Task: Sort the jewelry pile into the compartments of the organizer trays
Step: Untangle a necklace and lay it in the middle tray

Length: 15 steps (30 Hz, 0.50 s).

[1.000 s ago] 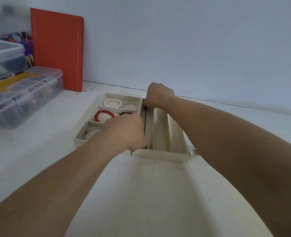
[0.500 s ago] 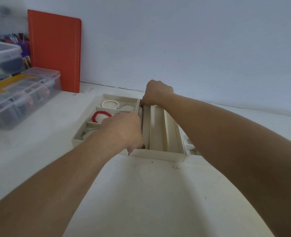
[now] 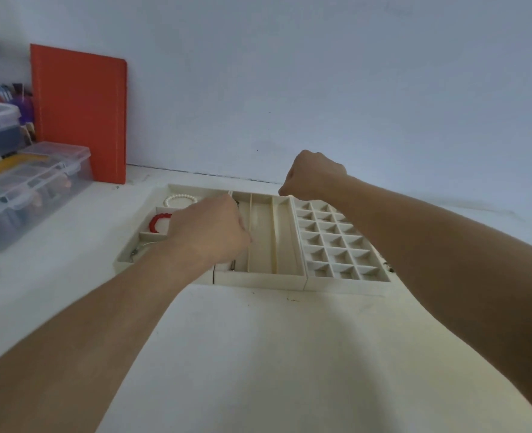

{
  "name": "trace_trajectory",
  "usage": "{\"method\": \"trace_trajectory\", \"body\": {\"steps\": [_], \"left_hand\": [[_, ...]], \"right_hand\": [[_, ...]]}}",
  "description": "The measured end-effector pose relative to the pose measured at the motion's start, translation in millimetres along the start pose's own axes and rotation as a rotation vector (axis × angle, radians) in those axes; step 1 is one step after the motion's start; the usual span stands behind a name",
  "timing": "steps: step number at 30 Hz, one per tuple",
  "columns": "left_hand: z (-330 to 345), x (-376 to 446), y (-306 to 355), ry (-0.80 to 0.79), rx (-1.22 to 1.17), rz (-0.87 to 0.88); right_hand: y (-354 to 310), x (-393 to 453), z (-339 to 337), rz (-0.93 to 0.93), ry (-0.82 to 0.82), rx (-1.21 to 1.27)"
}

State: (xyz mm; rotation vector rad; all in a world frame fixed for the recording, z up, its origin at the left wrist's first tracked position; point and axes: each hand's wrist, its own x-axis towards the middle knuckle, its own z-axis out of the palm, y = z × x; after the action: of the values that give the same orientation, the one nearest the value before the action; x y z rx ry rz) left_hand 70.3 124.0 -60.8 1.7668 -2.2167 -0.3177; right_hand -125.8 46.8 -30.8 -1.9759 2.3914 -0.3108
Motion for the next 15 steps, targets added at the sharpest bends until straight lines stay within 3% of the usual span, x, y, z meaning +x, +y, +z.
{"method": "trace_trajectory", "body": {"steps": [6, 15], "left_hand": [[2.3, -11.0, 18.6, 0.072, -0.212, 0.130], [41.4, 2.6, 113.1, -0.040, -0.348, 0.297]], "right_hand": [[86.1, -50.6, -25.2, 0.024, 0.043, 0.238], [203.3, -105.1, -12.3, -0.006, 0.133, 0.438]]}}
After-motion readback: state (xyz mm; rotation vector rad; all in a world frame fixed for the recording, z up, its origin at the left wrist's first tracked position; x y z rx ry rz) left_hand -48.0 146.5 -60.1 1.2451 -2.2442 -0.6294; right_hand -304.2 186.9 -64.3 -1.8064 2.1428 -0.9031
